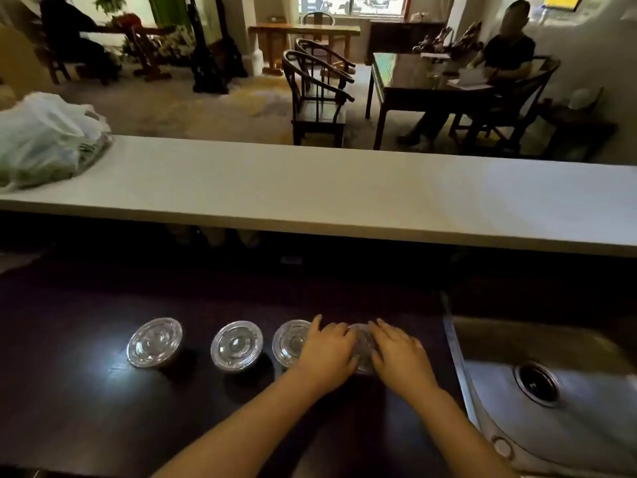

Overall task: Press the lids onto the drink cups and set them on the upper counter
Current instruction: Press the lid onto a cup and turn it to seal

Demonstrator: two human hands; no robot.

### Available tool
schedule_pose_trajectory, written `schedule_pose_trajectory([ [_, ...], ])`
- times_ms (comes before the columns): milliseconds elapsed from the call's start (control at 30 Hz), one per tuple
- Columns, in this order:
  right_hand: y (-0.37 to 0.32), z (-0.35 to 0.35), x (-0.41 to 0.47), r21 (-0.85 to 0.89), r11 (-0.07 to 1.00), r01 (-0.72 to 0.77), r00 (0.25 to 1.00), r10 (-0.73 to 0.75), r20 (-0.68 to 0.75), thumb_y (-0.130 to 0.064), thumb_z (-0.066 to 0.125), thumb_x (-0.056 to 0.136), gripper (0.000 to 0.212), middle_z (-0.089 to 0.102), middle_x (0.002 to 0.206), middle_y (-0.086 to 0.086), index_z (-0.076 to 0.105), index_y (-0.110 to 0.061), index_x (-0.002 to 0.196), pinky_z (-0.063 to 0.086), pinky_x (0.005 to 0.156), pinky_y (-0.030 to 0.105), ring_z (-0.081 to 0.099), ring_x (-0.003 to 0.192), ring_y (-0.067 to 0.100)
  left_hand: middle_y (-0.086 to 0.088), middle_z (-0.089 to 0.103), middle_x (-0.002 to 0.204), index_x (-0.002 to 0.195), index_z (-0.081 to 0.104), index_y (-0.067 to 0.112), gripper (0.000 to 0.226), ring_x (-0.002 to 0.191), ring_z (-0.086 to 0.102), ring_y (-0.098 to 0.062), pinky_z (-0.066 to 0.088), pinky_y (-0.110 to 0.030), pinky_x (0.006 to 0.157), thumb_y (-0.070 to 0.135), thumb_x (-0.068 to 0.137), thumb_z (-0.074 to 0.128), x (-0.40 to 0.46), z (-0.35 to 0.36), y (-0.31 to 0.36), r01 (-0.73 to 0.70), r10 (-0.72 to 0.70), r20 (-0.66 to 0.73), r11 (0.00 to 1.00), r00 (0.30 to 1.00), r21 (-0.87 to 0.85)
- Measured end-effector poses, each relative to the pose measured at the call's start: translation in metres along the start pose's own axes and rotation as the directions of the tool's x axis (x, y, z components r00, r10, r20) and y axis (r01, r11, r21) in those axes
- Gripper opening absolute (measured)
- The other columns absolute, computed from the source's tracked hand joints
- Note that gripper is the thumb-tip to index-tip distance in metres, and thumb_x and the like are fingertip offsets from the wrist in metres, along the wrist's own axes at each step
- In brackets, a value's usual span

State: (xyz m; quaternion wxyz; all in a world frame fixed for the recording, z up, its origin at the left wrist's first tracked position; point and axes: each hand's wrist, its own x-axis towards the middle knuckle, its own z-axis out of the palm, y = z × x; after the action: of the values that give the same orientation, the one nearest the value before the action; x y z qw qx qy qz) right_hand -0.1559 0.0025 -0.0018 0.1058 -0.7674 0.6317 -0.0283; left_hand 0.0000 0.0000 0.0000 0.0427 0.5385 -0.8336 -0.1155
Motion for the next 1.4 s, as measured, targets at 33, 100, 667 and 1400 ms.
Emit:
schedule_pose_trajectory([
  [33,0.0,0.003,-0.003,0.01,1.0,0.001,0.999,-0.002,0.046,-0.028,0.039,0.095,0.052,0.024,0.153,-0.001,0.026,-0.022,0.144,0.028,0.106,0.032,0.027,0.136,0.014,-0.01,0.062,0.117,0.122,0.055,0.01,0.044,0.103,0.06,-0.025,0.03,-0.051,0.105,0.028,0.082,0.056,0.0,0.006,0.001,-0.012,0.013,-0.03,1.0,0.999,0.029],
  [100,0.002,0.012,-0.008,0.065,0.998,0.014,0.999,-0.017,0.038,-0.024,0.04,0.095,0.053,0.021,0.154,0.002,0.024,-0.019,0.145,0.028,0.106,0.031,0.027,0.136,0.016,-0.012,0.07,0.101,0.104,0.067,0.009,0.039,0.086,0.069,-0.023,0.049,-0.045,0.088,0.027,0.071,0.059,-0.002,0.017,0.002,-0.016,0.018,-0.067,0.999,0.998,0.038],
  [667,0.008,0.07,-0.076,0.29,0.953,0.087,0.978,-0.026,-0.208,-0.035,0.025,0.092,0.058,0.011,0.152,-0.002,0.01,-0.014,0.144,0.011,0.112,0.03,0.002,0.141,0.004,-0.004,0.015,0.154,0.145,0.015,0.01,0.066,0.138,0.013,-0.009,0.021,-0.031,0.109,0.039,0.086,0.024,-0.054,0.065,0.043,0.056,-0.113,-0.195,0.96,0.974,-0.275],
  [1400,0.017,0.052,-0.119,0.192,0.981,-0.009,0.913,0.086,-0.399,-0.026,0.026,0.095,0.045,0.052,0.134,0.011,0.044,-0.008,0.132,0.023,0.104,0.042,0.039,0.128,0.022,-0.008,0.023,0.152,0.143,0.024,0.006,0.059,0.14,0.018,-0.017,0.025,-0.033,0.11,0.031,0.091,0.036,-0.073,0.069,0.051,-0.101,0.047,-0.24,0.971,0.97,-0.218],
])
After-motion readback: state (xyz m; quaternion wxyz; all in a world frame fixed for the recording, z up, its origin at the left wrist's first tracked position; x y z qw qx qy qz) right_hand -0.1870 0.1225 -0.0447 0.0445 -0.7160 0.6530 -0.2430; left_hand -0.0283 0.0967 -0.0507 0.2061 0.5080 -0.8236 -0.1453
